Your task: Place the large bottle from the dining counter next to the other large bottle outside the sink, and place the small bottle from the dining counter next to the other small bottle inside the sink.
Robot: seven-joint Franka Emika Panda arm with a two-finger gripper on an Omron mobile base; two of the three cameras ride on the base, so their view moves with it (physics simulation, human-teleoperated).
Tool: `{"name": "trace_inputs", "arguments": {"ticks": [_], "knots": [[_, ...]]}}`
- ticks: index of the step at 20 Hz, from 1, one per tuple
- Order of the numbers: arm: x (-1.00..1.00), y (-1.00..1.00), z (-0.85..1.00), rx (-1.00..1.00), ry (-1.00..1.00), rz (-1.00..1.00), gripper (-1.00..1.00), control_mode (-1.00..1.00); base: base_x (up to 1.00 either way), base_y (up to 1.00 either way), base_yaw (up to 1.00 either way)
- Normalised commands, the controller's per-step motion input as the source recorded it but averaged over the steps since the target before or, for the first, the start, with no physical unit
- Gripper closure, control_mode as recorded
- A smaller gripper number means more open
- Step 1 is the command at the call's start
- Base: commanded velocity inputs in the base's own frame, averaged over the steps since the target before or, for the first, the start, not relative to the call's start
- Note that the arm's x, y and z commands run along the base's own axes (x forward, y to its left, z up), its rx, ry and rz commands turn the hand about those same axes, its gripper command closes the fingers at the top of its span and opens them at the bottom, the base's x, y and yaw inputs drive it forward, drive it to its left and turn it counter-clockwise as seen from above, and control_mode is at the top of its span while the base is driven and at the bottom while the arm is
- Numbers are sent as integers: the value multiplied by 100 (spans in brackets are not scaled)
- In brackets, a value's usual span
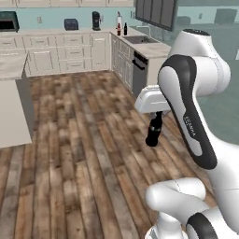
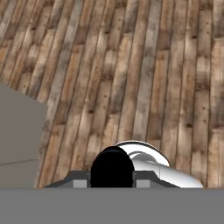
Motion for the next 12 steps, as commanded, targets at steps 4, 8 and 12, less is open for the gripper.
{"name": "trace_inputs", "arguments": {"ticks": [4, 8, 12], "knots": [[0, 0, 0, 0, 0, 0, 100, 100, 100, 0, -10], [0, 0, 0, 0, 0, 0, 100, 100, 100, 2, -15], [0, 0, 0, 0, 0, 0, 100, 100, 100, 2, -18]]}}
